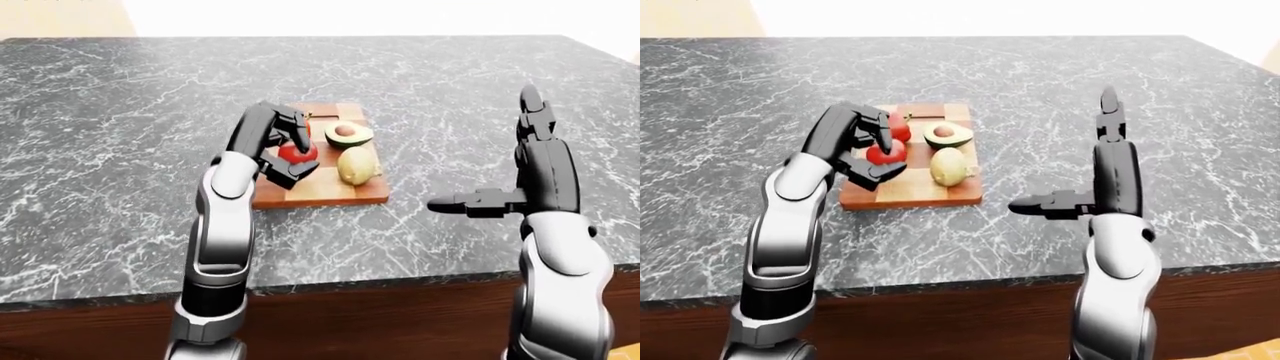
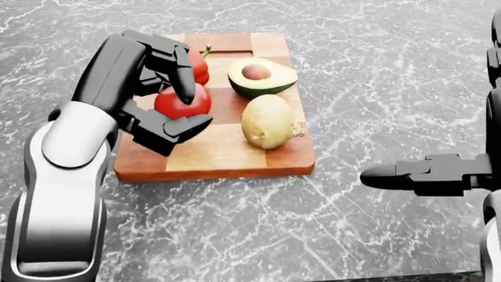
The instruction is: Place the avocado, onion, tomato and bell pepper on the cutting board.
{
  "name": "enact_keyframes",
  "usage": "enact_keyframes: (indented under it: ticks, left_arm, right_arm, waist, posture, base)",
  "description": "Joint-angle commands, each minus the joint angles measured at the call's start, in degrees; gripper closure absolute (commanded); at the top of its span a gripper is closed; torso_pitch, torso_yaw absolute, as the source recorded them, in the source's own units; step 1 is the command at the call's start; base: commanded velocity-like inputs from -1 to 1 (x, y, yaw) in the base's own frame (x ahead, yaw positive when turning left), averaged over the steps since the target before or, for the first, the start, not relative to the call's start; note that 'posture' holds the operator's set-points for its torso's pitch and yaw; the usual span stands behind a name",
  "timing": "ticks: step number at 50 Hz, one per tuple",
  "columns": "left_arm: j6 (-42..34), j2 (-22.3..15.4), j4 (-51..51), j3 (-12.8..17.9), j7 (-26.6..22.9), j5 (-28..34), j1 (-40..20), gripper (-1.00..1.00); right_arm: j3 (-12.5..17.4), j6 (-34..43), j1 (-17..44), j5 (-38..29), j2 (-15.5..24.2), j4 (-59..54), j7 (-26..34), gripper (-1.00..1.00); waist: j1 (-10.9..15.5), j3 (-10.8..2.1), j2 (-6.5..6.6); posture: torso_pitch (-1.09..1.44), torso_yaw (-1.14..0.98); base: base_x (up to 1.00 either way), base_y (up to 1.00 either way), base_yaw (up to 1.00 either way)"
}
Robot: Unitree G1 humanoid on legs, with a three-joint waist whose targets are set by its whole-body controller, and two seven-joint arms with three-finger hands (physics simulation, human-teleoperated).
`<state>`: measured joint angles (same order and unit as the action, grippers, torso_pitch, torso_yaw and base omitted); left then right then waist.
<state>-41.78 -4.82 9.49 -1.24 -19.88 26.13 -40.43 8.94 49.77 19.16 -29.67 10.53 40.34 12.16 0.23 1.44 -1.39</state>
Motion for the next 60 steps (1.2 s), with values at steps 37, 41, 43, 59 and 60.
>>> enact_keyframes:
  ticks: [37, 41, 43, 59, 60]
  left_arm:
    - [3.0, 0.3, 1.5, 0.3, 0.7, 1.0, 0.3, 0.06]
    - [2.7, 0.4, 2.0, 0.3, 0.5, 1.2, 0.5, 0.03]
    - [2.2, 0.3, 2.5, 0.2, 0.2, 1.5, 0.5, -0.04]
    - [1.5, 0.4, 4.3, 0.2, -0.8, 2.1, 1.5, -0.29]
    - [1.5, 0.4, 4.3, 0.1, -0.8, 2.2, 1.5, -0.3]
  right_arm:
    - [0.2, -2.7, 1.7, 0.2, 0.5, -0.4, -1.5, -1.0]
    - [0.4, -2.5, 1.3, 0.4, 0.7, 0.3, -1.2, -1.0]
    - [0.4, -2.0, 1.3, 0.2, 0.8, 0.9, -0.8, -1.0]
    - [0.0, -1.2, 1.2, -0.8, 0.7, 2.0, 0.0, -1.0]
    - [0.0, -1.3, 1.2, -0.7, 0.6, 1.9, 0.0, -1.0]
  waist:
    - [0.1, -1.61, -0.21]
    - [0.1, -1.64, -0.23]
    - [0.2, -1.63, -0.24]
    - [0.1, -1.64, -0.2]
    - [0.1, -1.63, -0.2]
  posture:
    - [0.0, 0.0]
    - [0.0, 0.0]
    - [0.0, 0.0]
    - [0.0, 0.0]
    - [0.0, 0.0]
  base:
    - [0.0, 0.0, 0.0]
    - [0.0, 0.0, 0.0]
    - [0.0, 0.0, 0.0]
    - [0.0, 0.0, 0.0]
    - [0.0, 0.0, 0.0]
